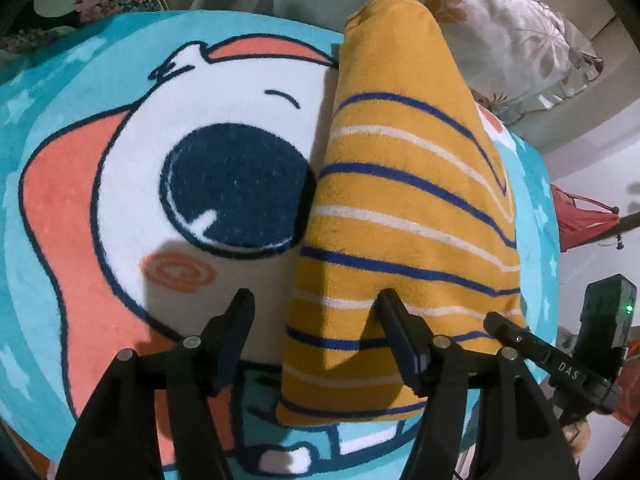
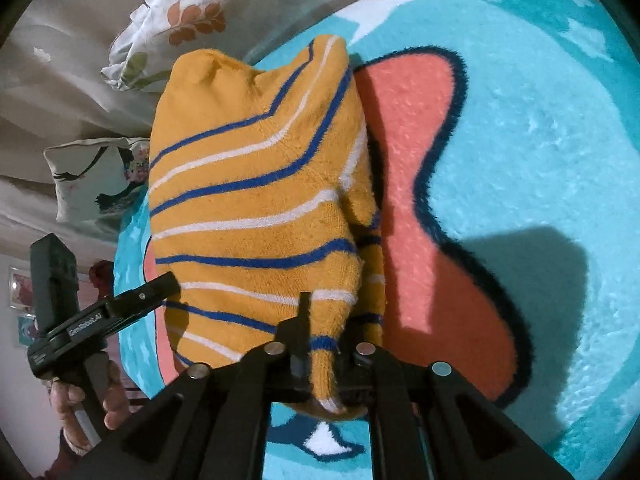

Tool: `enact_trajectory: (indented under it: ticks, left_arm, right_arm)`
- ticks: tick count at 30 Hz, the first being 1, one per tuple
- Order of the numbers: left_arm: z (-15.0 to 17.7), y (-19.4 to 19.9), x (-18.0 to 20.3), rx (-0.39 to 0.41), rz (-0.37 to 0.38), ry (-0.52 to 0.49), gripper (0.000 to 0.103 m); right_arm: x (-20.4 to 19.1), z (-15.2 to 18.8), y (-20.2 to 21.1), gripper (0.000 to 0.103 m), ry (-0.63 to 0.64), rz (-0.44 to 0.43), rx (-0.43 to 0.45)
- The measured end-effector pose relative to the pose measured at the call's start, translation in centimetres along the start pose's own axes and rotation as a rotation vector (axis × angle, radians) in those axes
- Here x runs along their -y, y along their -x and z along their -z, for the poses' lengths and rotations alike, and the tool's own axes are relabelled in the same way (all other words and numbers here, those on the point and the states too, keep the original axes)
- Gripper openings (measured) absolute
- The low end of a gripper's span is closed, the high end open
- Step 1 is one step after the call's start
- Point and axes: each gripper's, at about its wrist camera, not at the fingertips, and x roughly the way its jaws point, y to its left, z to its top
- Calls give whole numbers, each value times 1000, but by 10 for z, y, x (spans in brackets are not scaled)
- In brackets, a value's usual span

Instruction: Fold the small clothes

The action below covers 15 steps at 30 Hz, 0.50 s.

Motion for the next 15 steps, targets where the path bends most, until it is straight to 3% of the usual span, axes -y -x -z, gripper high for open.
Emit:
enact_trajectory:
  ticks: [4,6,7,8,10,15]
  left_arm:
    - [-8,22,-4,66,17,-33,65]
    - [-17,29,-11,101,43,-31,73]
    - [-22,31,-14,115,59,-23,77]
    - [-27,32,-16,130,89,-17,79]
    - [-41,24,-23,149,161,-12,92]
    - [-61,-25,-18,51,270,11,92]
  right_arm:
    - [4,0,31,23,13,-72,69]
    - [1,-5,51,44,19,-147,127]
    - [0,-10,58,61,26,-153,153]
    - [-4,-19,64,70,43,-139,185]
    - [-7,-35,60,72,64,-96,200]
    - [-2,-76,5,72,73,-8,156]
